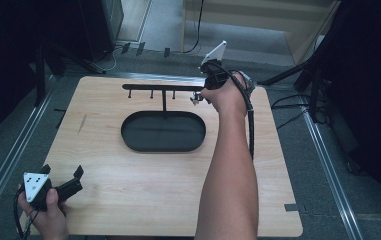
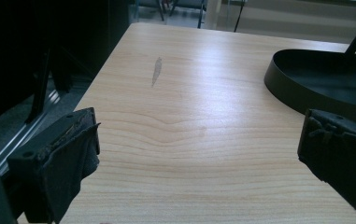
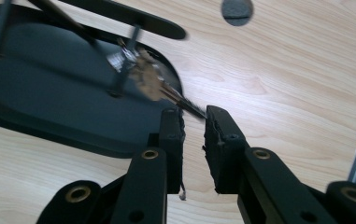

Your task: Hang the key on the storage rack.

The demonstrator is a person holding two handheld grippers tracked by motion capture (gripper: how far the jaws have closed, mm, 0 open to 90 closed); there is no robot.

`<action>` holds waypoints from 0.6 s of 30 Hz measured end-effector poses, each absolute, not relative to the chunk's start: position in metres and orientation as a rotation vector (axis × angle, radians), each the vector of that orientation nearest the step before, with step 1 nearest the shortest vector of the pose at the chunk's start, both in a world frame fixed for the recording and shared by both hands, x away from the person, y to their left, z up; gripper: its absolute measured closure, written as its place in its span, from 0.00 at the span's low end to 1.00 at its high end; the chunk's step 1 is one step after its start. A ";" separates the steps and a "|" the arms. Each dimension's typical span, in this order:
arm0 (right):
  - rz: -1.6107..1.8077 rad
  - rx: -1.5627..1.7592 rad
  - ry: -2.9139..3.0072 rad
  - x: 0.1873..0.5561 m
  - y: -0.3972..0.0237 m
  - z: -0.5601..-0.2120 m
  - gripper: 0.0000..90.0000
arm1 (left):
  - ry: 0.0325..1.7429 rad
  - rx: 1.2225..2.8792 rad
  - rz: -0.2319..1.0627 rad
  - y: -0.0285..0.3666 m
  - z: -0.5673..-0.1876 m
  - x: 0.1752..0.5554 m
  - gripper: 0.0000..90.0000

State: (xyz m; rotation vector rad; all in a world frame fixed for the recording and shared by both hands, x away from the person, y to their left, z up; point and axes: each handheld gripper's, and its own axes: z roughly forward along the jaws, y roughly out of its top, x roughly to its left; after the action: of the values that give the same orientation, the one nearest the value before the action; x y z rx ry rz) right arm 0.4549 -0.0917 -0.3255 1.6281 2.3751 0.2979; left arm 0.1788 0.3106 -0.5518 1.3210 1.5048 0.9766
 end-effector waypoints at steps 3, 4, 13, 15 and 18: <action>0.297 1.655 2.358 0.454 -0.102 -0.329 0.83 | 1.503 1.320 0.980 0.310 -0.552 0.179 0.00; 0.297 1.661 2.357 0.453 -0.107 -0.330 0.82 | 1.504 1.323 0.980 0.310 -0.552 0.179 0.00; 0.280 1.729 2.338 0.446 -0.142 -0.344 0.77 | 1.502 1.331 0.987 0.309 -0.552 0.179 0.00; 0.273 1.745 2.337 0.444 -0.151 -0.348 0.77 | 1.502 1.331 0.989 0.309 -0.552 0.179 0.00; 0.265 1.781 2.329 0.440 -0.165 -0.355 0.75 | 1.500 1.333 0.990 0.309 -0.552 0.179 0.00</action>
State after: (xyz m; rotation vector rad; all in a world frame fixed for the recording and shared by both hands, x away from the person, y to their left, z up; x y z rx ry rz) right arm 0.4402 -0.1651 -0.3546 1.7814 2.3292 0.2653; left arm 0.1790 0.3087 -0.5517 1.3334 1.5001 0.9903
